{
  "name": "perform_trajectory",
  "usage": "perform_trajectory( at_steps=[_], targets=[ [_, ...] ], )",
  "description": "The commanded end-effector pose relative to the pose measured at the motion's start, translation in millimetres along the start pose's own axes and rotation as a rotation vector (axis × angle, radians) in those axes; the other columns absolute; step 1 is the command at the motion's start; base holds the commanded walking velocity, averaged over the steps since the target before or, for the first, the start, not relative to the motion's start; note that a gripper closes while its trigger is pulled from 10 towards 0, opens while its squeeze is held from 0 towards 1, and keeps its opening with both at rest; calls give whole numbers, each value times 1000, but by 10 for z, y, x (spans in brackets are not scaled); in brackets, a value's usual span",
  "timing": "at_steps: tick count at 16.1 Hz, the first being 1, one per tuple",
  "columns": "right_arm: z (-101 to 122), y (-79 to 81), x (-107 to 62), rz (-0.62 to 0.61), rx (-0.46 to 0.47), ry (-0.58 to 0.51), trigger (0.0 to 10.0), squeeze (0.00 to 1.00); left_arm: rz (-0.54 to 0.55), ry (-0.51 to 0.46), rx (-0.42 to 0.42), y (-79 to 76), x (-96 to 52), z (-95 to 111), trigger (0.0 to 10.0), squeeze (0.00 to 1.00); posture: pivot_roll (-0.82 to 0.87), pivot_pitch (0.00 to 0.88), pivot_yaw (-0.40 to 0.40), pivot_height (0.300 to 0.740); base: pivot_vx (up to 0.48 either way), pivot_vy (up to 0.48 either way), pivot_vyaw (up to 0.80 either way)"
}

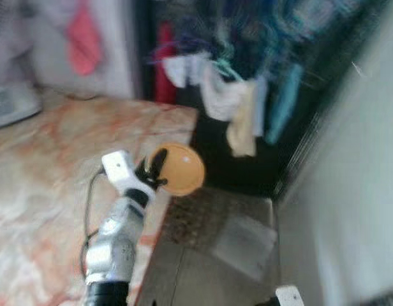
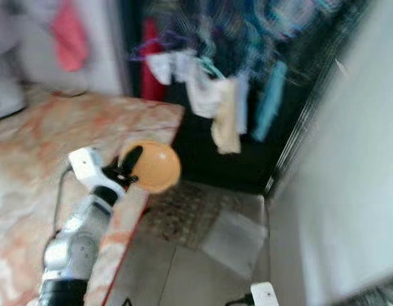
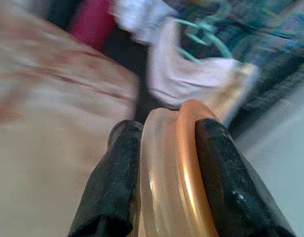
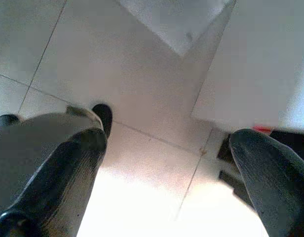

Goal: Restocking fridge

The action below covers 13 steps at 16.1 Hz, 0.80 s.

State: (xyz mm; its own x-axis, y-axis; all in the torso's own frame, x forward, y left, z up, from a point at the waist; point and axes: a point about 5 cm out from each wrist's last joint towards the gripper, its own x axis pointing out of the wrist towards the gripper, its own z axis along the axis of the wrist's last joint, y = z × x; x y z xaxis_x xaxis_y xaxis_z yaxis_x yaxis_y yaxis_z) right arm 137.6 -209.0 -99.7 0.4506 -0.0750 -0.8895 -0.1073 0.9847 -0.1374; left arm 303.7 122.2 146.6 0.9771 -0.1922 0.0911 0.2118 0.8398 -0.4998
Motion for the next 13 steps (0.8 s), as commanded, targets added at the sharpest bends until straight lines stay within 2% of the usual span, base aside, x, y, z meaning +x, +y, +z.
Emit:
perform_trajectory(
  at_steps=[1, 3, 13],
  targets=[
    [8, -13, 1, -2, -2, 0, 10000, 0, -20, -2, 11, -36, 17, 30, 10000, 0, -69, 0, -23, 740, 0, 0, -800],
    [10, -14, 1, -4, -3, -2, 10000, 0, -23, 0, 13, -38, 17, 30, 10000, 0, -69, 0, -22, 740, 0, 0, -619],
    [31, 17, 2, -2, 33, -28, 10000, 0, -29, 1, 32, -29, 1, 49, 10000, 0, -62, 0, -10, 740, 0, 0, 0]
  ],
)
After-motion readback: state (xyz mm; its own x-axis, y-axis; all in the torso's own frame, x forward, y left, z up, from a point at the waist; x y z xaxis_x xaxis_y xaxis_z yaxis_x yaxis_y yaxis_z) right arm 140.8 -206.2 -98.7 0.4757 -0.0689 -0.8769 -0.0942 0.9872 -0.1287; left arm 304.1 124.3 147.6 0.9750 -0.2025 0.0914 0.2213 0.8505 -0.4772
